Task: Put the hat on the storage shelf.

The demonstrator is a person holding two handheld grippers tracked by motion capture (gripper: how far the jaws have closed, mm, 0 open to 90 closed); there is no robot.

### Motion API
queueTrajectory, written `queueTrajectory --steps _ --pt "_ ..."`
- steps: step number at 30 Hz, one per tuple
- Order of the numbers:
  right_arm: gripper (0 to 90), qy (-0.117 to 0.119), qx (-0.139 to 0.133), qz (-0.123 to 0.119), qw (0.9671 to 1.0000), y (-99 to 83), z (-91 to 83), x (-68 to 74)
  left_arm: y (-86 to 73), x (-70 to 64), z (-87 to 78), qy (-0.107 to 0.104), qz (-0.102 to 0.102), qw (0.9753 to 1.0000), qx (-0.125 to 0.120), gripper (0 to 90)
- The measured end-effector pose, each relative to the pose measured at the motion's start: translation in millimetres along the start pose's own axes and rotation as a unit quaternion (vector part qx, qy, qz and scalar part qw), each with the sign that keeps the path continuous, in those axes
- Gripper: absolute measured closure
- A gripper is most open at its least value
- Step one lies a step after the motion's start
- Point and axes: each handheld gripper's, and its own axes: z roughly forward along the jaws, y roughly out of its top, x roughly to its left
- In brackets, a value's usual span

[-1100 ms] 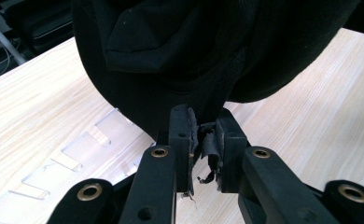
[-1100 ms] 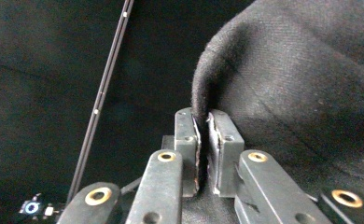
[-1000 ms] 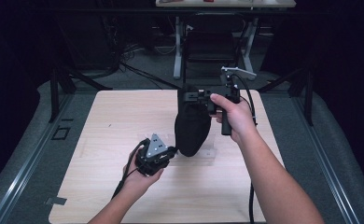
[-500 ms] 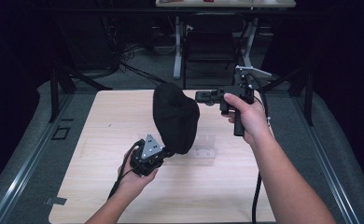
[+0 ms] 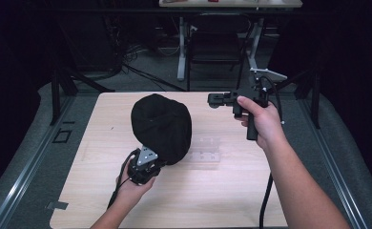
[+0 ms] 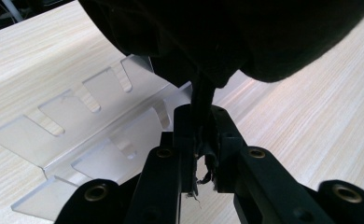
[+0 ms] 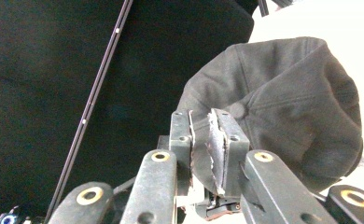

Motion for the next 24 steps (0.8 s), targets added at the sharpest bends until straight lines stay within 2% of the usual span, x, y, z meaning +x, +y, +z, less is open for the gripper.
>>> queueTrajectory --steps 2,6,12,15,17,19,21,24 --pt "78.9 -0.001 -0.002 0.0 1.0 -0.3 -1.5 0.1 -1.2 -0.3 0.1 0.001 0.0 1.0 -0.002 82.9" --pt "77.9 -0.006 -0.005 -0.003 1.0 -1.1 -4.9 0.3 -3.1 2.5 -0.9 -0.005 -0.013 0.9999 -0.003 81.6" --pt "77.4 -0.025 -0.007 -0.012 0.9996 -3.1 -11.9 0.2 -9.8 10.9 -7.6 -0.012 -0.04 0.9991 0.0 71.4" --pt "77.3 -0.033 -0.004 -0.019 0.9992 -4.1 -14.4 0.2 -13.5 13.6 -10.7 -0.01 -0.044 0.999 -0.004 65.0" --pt "77.1 -0.043 -0.005 -0.023 0.9988 -5.9 -16.4 1.2 -15.7 12.8 -12.9 -0.009 -0.059 0.9982 -0.012 63.8" --pt "76.6 -0.056 0.0 -0.035 0.9978 -7.8 -19.2 2.0 -18.5 15.0 -17.7 -0.009 -0.063 0.9978 -0.016 60.0" --pt "76.6 -0.072 -0.009 -0.046 0.9963 -10.0 -22.1 3.7 -20.8 18.0 -22.3 -0.007 -0.064 0.9978 -0.019 56.5" --pt "76.5 -0.087 -0.014 -0.058 0.9945 -13.2 -25.9 4.1 -26.1 24.8 -30.8 0.007 -0.073 0.997 -0.025 54.5"
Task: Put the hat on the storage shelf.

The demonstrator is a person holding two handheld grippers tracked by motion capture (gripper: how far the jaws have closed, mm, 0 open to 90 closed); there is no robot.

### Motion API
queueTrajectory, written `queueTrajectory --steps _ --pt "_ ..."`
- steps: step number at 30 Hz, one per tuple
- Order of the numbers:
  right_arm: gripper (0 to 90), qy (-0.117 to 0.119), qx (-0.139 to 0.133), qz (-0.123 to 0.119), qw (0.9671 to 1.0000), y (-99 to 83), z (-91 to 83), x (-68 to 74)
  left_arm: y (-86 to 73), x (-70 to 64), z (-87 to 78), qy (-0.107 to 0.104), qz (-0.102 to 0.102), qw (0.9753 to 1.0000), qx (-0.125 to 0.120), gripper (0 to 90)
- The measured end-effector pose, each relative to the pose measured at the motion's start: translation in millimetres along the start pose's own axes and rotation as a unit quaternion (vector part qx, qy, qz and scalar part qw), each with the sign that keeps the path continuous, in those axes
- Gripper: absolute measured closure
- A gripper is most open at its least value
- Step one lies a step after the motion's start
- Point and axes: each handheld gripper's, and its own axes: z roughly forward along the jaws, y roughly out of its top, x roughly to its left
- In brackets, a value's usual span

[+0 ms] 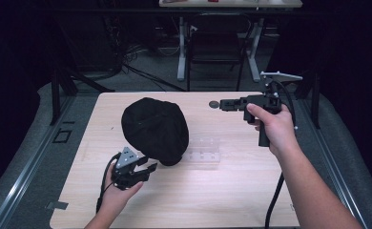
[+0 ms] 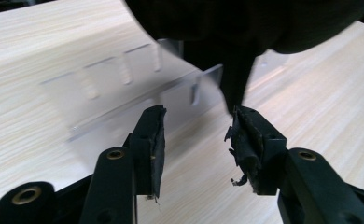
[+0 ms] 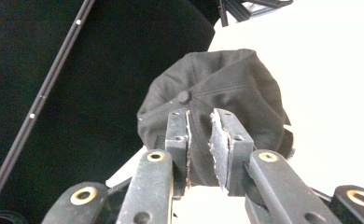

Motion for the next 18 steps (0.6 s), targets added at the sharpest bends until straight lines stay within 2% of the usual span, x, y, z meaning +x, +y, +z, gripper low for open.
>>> queueTrajectory --steps 3,9,12,18 --pt "75.8 -0.003 0.008 0.005 1.0 -3.4 -2.4 -4.4 -2.9 7.8 -10.0 0.013 -0.015 0.9998 -0.005 52.7" --pt "74.6 -0.033 0.006 -0.002 0.9994 -12.1 -11.2 -17.3 -9.3 23.2 -27.6 0.031 -0.041 0.9986 -0.007 49.4" --pt "73.5 -0.039 0.006 -0.004 0.9992 -15.7 -14.5 -21.0 -14.2 27.9 -29.3 0.038 -0.052 0.9979 -0.007 47.3" --pt "70.7 -0.061 0.005 -0.016 0.998 -29.1 -24.6 -31.7 -33.9 43.1 -30.1 0.061 -0.075 0.9954 0.001 46.6"
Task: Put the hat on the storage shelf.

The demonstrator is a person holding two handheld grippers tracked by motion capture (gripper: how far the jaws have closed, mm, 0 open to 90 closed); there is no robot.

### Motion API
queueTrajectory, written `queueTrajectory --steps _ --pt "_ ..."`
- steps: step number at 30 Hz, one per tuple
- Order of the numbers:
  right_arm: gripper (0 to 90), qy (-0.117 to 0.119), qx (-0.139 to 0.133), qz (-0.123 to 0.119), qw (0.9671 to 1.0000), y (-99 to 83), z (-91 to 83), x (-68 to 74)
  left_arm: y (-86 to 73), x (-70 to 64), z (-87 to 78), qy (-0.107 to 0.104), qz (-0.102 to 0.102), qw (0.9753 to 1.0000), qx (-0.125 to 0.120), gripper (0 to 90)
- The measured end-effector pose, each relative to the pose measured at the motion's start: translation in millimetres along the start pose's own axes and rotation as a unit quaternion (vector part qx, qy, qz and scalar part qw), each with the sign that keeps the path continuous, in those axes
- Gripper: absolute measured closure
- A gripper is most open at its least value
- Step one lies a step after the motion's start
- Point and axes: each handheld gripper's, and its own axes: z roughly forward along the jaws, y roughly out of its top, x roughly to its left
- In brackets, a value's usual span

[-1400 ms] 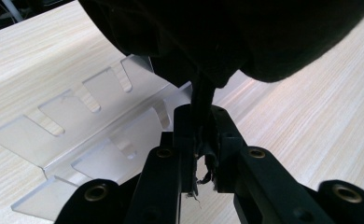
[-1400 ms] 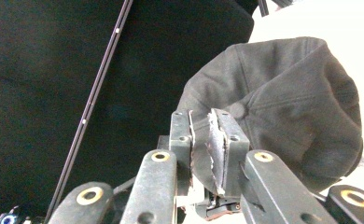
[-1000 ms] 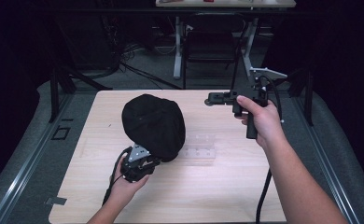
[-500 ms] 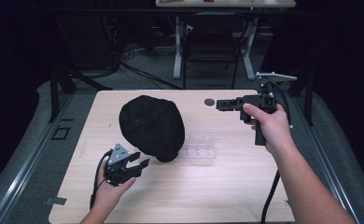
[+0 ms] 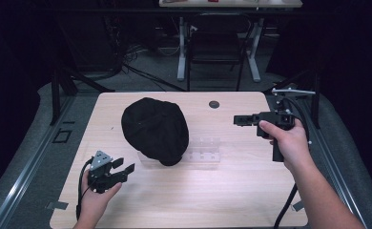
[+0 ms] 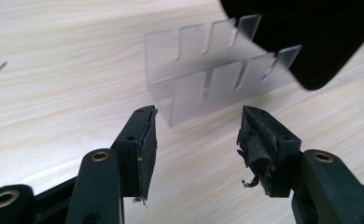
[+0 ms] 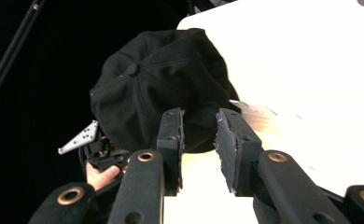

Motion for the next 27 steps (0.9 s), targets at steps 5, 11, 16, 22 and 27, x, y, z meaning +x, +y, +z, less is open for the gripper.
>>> queueTrajectory --steps 5,11,16,22,27 --pt "67.8 -0.026 -0.004 -0.026 0.9993 -8.9 -2.5 -4.2 -5.9 4.5 1.8 0.004 0.0 1.0 0.007 46.6" --pt "64.4 -0.059 -0.003 -0.053 0.9968 -23.7 -1.8 -11.5 -10.3 9.3 1.7 0.002 -0.003 1.0 0.005 46.6" --pt "59.1 -0.089 -0.006 -0.076 0.9931 -40.1 2.4 -19.1 -14.1 10.2 3.1 -0.003 -0.002 0.9999 0.01 46.6" --pt "53.2 -0.126 -0.041 -0.124 0.9834 -66.0 12.1 -28.7 -16.1 8.5 5.7 -0.002 0.003 0.9999 0.014 46.6" --pt "52.2 -0.139 -0.04 -0.135 0.9803 -80.3 17.3 -33.5 -17.5 8.5 7.1 -0.004 0.005 0.9998 0.02 46.6"
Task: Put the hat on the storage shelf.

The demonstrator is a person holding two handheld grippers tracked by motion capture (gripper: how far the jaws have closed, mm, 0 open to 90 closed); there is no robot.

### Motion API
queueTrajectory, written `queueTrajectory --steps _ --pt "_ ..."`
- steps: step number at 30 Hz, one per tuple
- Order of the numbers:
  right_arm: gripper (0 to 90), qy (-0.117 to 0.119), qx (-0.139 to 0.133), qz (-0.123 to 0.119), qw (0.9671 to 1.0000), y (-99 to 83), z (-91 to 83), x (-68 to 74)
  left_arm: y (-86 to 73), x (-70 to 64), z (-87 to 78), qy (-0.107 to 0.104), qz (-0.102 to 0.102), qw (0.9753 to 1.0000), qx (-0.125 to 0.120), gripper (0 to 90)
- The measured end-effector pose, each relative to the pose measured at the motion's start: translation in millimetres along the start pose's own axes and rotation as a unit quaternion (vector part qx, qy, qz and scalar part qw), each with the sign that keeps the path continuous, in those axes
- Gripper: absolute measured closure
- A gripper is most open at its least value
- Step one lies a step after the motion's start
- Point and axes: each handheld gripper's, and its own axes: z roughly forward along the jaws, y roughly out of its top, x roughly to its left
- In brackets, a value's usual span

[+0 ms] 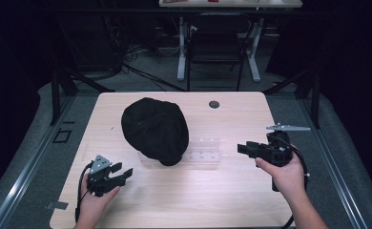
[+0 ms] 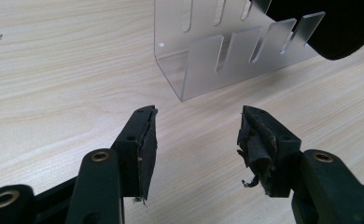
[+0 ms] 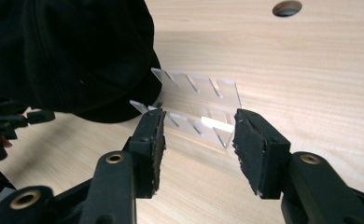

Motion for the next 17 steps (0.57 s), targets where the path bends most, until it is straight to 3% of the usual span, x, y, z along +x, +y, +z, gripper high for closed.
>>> queueTrajectory --steps 6,14,17 --pt "48.8 -0.035 0.008 -0.03 0.9989 -25.0 11.6 0.0 -1.3 0.5 0.7 -0.002 -0.005 1.0 0.0 46.3" --pt "47.0 -0.065 -0.013 -0.049 0.9966 -60.8 27.0 -4.0 -0.1 -1.5 2.3 -0.003 -0.008 1.0 -0.003 46.1" --pt "47.3 -0.093 -0.02 -0.057 0.9938 -77.4 32.4 -10.1 1.8 -7.2 5.3 -0.014 -0.007 0.9999 -0.007 46.5"
